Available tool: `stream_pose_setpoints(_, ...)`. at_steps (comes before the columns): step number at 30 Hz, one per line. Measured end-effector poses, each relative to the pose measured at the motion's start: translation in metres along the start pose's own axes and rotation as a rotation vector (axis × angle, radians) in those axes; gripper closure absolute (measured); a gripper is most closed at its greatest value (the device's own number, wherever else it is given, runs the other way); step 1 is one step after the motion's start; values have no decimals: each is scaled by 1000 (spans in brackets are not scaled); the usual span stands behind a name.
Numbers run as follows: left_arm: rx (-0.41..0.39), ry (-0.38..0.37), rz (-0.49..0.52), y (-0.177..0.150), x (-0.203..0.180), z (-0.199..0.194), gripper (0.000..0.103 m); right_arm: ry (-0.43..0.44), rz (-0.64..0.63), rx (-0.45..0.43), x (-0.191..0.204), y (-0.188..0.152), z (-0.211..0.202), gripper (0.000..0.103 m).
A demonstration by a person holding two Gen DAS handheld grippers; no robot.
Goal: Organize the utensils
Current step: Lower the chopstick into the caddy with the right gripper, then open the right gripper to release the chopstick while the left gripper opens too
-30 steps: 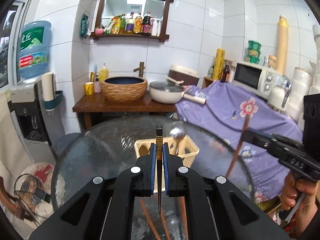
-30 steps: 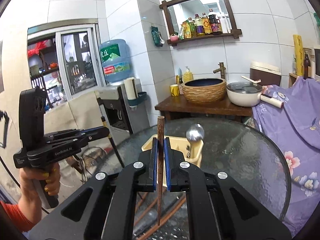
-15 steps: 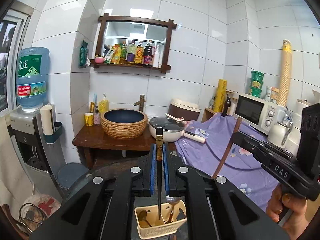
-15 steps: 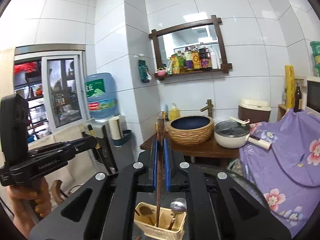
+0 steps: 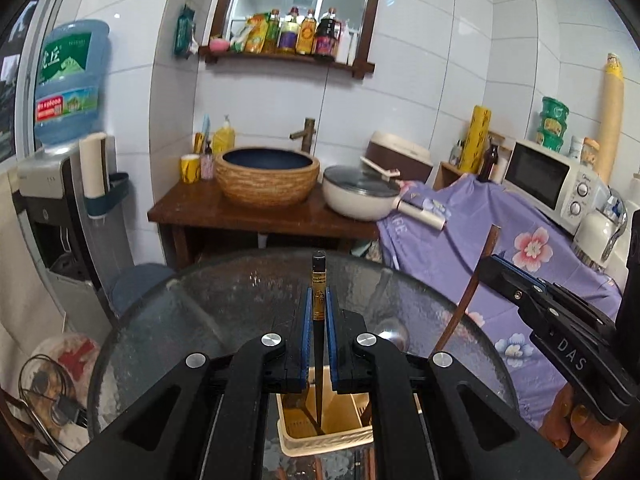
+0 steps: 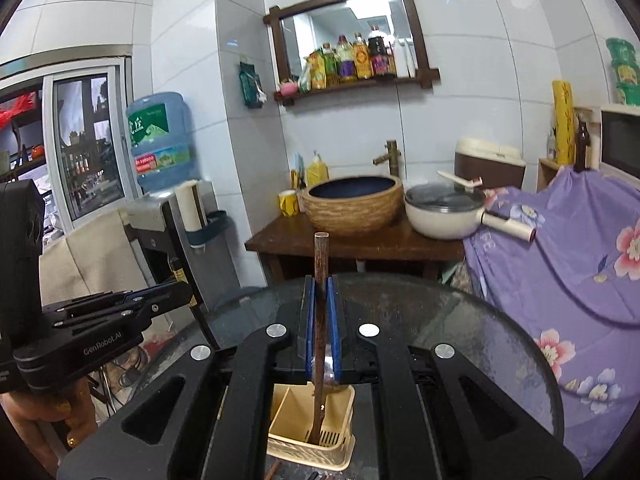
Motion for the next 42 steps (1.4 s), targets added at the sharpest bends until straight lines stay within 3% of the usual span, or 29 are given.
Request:
stream_pose_setpoints(9, 60, -1, -2, -25, 3, 24, 96, -12, 43, 74, -19, -25, 25, 96)
stream_pose_setpoints(15, 79, -17, 11, -34, 0, 33, 96, -21, 42, 63, -23, -28, 30, 95)
stream_pose_setpoints(16, 73, -18, 11, -35, 0, 32, 94, -19, 38, 68, -23, -29, 30, 94)
stream_pose_setpoints(17, 65, -16, 13, -36, 0, 31, 92, -21, 27, 75, -22, -30, 31, 80)
stream_pose_setpoints(18, 55, -11, 13, -35, 0, 29, 80, -25, 16, 72, -21, -31, 30, 49)
stream_pose_setpoints(19, 48, -9, 11, -36, 0, 27, 66, -27, 8, 50, -21, -31, 26, 35)
stream_pose_setpoints(20, 31, -7, 5, -35, 1, 22, 61, -27, 6, 8, -21, -30, 19, 28)
stream_pose_setpoints(23, -4, -7, 8, -36, 1, 7, 54, -38, -22, -30, -20, -29, 5, 28)
stream_pose_setpoints(25, -34, -2, 6, -40, 1, -6, 35, -39, -17, -45, -24, -31, -6, 28)
stream_pose_setpoints(28, -72, 18, 4, -58, 3, -30, 21, -42, -9, -49, -31, -41, -25, 27)
stream_pose_setpoints(30, -52, 27, 24, -76, 0, -37, 17, -52, -11, -33, -36, -58, -39, 26)
stream_pose_setpoints(36, 95, 66, 83, -147, -3, -29, 19, -101, -78, 149, -46, -135, -40, 22)
stream_pose_setpoints(39, 208, 49, 50, -186, -1, -12, 34, -159, -128, 258, -49, -180, -26, 22)
stream_pose_setpoints(42, 297, 19, 18, -216, -2, 5, 50, -173, -99, 371, -54, -223, -11, 22)
Point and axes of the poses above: each gripper's, at about its wrist camera, not at the fingertips, and z roughly the way its jaws point, x to its left, y to its top, the point moved 4 cm from there along z, roughly the way its jaws point, and after that the axes turned 12 degrees about z, right-handed, at the moved point
